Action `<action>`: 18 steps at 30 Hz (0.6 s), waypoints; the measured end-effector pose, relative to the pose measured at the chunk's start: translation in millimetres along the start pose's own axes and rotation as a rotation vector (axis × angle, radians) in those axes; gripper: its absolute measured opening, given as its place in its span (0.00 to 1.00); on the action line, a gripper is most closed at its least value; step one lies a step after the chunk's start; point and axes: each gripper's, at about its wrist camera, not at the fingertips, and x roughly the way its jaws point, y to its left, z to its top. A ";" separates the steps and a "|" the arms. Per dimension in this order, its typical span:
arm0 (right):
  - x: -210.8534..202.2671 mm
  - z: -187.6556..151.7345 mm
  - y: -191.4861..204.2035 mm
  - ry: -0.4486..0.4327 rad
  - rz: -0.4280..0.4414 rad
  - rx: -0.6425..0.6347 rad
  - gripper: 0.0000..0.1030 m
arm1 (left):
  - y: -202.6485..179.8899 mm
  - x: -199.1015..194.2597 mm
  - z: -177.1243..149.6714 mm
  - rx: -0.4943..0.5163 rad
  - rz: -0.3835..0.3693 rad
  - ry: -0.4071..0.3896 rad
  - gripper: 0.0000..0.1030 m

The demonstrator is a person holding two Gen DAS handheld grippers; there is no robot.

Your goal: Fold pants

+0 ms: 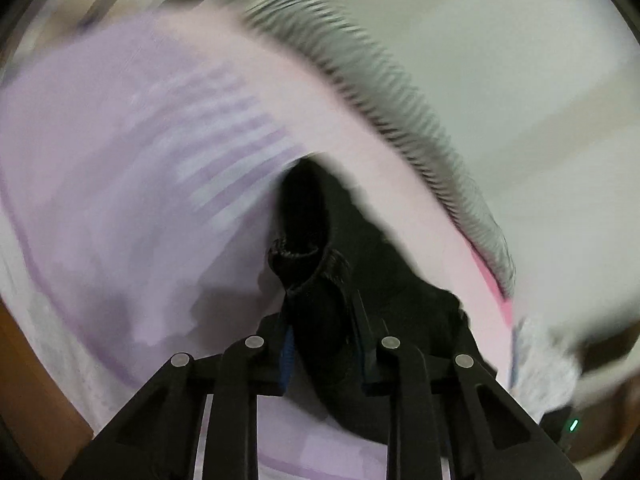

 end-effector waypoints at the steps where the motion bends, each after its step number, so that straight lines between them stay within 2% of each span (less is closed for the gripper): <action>1: -7.9 3.5 -4.4 -0.022 -0.001 0.011 0.61 | -21.0 -4.5 1.4 0.060 -0.001 -0.013 0.22; 4: -29.3 11.2 -18.9 -0.076 -0.007 0.040 0.61 | -81.8 -11.5 2.1 0.205 -0.040 -0.034 0.22; 7: -51.0 16.0 -36.5 -0.126 -0.012 0.077 0.64 | -138.1 -8.6 -8.1 0.318 -0.121 -0.018 0.22; 11: -69.7 18.4 -61.6 -0.160 0.002 0.138 0.64 | -208.3 8.3 -46.9 0.509 -0.192 0.032 0.21; 13: -74.4 18.6 -71.6 -0.167 0.012 0.167 0.64 | -235.7 20.6 -74.0 0.600 -0.227 0.083 0.21; 15: -77.2 19.2 -79.4 -0.170 0.017 0.190 0.64 | -251.4 28.8 -100.1 0.667 -0.243 0.129 0.21; 18: -80.3 19.4 -93.3 -0.179 0.036 0.233 0.64 | -266.7 48.5 -144.3 0.756 -0.225 0.219 0.21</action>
